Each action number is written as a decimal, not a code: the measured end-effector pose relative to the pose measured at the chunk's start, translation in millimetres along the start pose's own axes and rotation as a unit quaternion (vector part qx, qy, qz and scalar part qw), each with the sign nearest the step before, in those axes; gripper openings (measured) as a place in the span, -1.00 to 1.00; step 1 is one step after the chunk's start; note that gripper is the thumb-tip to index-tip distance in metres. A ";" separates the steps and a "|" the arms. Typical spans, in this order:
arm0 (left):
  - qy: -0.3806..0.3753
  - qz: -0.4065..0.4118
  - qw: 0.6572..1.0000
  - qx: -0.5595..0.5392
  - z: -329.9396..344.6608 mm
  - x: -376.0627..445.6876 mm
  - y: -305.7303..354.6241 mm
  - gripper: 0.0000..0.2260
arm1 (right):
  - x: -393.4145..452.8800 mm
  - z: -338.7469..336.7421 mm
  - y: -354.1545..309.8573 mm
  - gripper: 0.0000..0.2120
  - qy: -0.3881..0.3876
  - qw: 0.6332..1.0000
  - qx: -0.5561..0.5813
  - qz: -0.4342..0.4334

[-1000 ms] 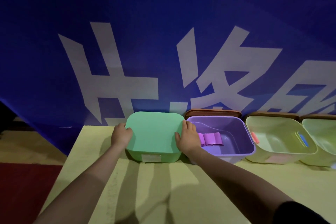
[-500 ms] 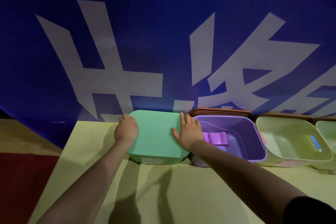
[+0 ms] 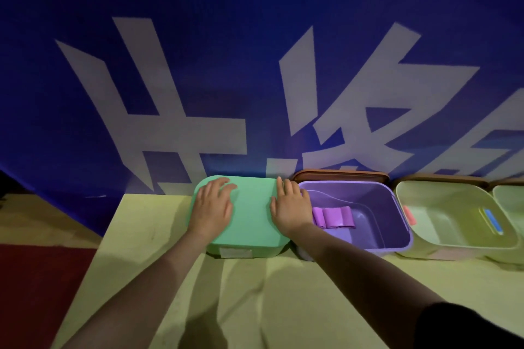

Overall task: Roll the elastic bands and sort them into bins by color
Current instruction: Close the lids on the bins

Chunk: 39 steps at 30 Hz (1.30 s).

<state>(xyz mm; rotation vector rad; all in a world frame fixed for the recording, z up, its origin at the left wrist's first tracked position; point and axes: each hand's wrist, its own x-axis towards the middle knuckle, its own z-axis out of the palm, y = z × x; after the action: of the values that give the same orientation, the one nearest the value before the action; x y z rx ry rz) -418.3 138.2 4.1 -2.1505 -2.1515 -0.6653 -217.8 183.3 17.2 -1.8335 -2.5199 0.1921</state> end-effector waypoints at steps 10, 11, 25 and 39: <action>-0.095 -0.017 0.989 -0.111 5.0 -3.0 75.3 -0.79 | -55.7 -38.5 98.2 -0.54 0.076 0.994 0.065 -0.037; -0.097 -0.026 0.986 -0.136 5.3 2.4 87.4 -0.79 | -60.6 -45.8 118.4 -0.53 0.086 0.993 0.081 0.002; -0.105 -0.206 0.958 -0.169 39.8 31.3 178.6 -0.72 | -44.4 -76.8 254.6 -0.55 0.022 0.960 0.234 0.150; -0.030 -0.223 0.963 -0.148 59.6 34.4 166.7 -0.82 | -7.1 -50.8 267.5 -0.73 0.022 0.983 0.183 -0.016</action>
<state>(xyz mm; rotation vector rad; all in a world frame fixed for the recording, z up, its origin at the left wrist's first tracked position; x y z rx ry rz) -243.5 182.0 6.7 -1.8183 -2.7597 -1.0174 42.1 262.1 38.5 -1.6325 -2.2917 0.5635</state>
